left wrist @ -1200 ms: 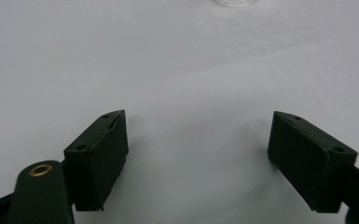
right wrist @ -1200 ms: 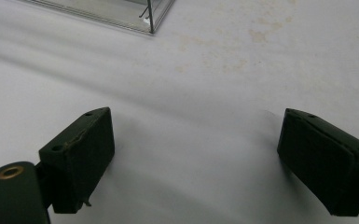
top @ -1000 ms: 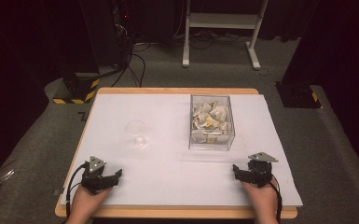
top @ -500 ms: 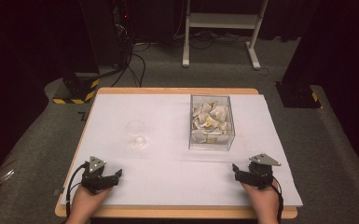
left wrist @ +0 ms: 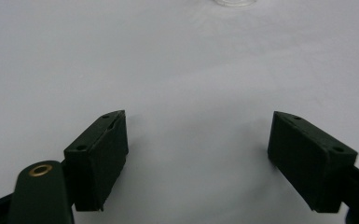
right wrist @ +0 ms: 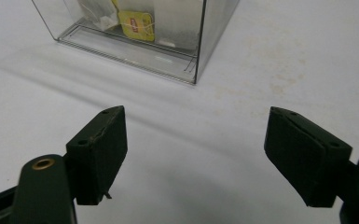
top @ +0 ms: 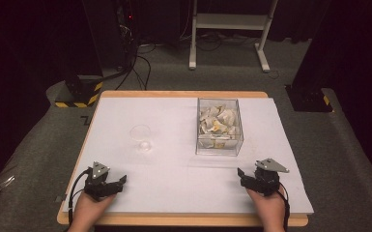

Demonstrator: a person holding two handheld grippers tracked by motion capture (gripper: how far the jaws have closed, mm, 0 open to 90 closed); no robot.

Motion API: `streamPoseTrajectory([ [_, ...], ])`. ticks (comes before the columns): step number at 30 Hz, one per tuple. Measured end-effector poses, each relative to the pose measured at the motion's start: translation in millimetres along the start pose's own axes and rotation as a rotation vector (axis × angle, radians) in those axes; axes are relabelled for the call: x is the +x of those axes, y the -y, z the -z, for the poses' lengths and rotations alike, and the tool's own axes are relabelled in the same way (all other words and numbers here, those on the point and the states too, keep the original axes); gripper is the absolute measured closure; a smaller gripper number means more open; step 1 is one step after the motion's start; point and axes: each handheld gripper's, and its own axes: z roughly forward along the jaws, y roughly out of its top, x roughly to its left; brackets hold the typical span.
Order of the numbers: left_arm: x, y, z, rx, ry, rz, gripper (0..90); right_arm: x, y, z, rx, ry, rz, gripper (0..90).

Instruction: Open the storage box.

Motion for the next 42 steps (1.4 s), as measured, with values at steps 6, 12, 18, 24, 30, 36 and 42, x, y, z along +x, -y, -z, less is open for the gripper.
streamPoseTrajectory([
  [6,0.0,-0.2,-0.1,0.001,0.0,-0.001,20.4,1.7,-1.8,2.0,-0.012,-0.011,-0.034,19.0],
  [12,0.1,-0.2,0.0,0.003,0.001,-0.002,20.3,10.1,-6.3,4.7,-0.025,0.006,-0.016,19.4],
  [18,-0.2,0.0,0.0,0.0,0.0,-0.001,20.4,19.4,-13.7,1.5,-0.004,-0.007,0.026,19.3],
  [24,-0.2,-0.1,0.0,0.001,-0.001,-0.001,20.4,25.1,-22.4,-0.4,-0.01,-0.016,0.053,21.3],
  [30,-0.2,-0.5,-0.4,0.002,0.001,-0.003,20.3,34.3,-32.2,-9.1,0.0,-0.014,0.071,21.0],
  [36,-0.1,-0.8,-0.8,0.002,0.002,-0.005,20.0,36.7,-35.6,-14.5,-0.009,-0.024,0.053,21.9],
  [42,0.1,-0.6,-0.4,0.002,-0.001,-0.012,20.3,39.0,-39.2,-15.9,-0.02,-0.04,0.039,21.8],
])
